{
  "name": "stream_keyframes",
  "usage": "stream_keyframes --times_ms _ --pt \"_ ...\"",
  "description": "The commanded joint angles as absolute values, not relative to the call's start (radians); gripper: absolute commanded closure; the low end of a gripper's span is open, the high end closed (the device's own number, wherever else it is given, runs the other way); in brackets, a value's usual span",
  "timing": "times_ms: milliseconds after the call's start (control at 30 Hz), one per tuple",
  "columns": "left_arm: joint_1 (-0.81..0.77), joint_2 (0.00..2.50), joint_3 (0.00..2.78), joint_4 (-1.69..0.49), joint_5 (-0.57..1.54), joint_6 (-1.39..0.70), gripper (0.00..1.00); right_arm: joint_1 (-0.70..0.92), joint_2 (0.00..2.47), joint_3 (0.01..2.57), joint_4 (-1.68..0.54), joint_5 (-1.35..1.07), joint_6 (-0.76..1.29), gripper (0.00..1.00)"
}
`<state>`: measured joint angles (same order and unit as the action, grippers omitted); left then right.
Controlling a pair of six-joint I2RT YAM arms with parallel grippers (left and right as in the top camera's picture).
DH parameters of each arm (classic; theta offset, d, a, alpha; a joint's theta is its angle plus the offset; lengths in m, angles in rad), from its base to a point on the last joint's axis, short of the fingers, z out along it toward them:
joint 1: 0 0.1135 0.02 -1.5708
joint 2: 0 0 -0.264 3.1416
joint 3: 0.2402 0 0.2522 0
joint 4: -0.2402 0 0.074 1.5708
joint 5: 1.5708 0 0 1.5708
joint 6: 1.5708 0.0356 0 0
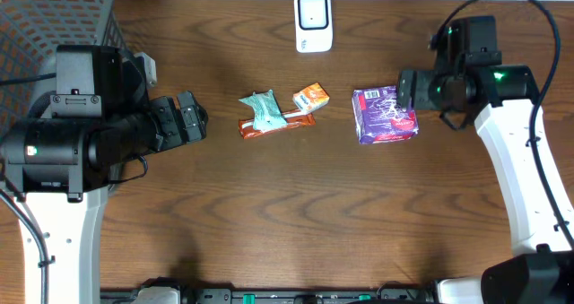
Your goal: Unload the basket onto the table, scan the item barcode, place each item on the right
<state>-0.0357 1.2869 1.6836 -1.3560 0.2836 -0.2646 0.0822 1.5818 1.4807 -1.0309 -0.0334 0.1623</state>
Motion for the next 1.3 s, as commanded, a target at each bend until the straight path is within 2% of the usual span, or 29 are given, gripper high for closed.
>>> stream_keyframes --times_ms 0,300,433,600,633,700,733,800,867,1067,1267 --pt "-0.039 1.289 1.700 -1.356 0.287 -0.255 0.02 0.080 1.594 1.436 -1.092 -0.089 0.141 0.01" --pt "-0.039 1.289 1.700 -1.356 0.287 -0.255 0.02 0.082 1.594 1.255 -1.060 -0.190 0.246 0.01" --pt "-0.039 1.289 1.700 -1.356 0.287 -0.255 0.02 0.094 1.594 1.175 -0.964 -0.299 0.324 0.01" --pt "-0.039 1.289 1.700 -1.356 0.287 -0.255 0.02 0.115 1.594 1.082 -0.847 -0.305 0.437 0.03" --pt "-0.039 1.289 1.700 -1.356 0.287 -0.255 0.02 0.116 1.594 1.065 -0.831 -0.305 0.437 0.07" --pt "-0.039 1.289 1.700 -1.356 0.287 -0.255 0.02 0.113 1.594 1.040 -0.812 -0.305 0.437 0.23" --pt "-0.039 1.289 1.700 -1.356 0.287 -0.255 0.02 0.110 1.594 1.031 -0.807 -0.305 0.437 0.38" --pt "-0.039 1.289 1.700 -1.356 0.287 -0.255 0.02 0.104 1.594 1.024 -0.809 -0.300 0.437 0.77" --pt "-0.039 1.289 1.700 -1.356 0.287 -0.255 0.02 0.102 1.594 1.024 -0.810 -0.286 0.437 0.98" --pt "-0.039 1.289 1.700 -1.356 0.287 -0.255 0.02 0.103 1.595 1.012 -0.813 -0.144 0.549 0.99" --pt "-0.039 1.289 1.700 -1.356 0.287 -0.255 0.02 0.106 1.596 0.979 -0.783 -0.118 0.591 0.99"
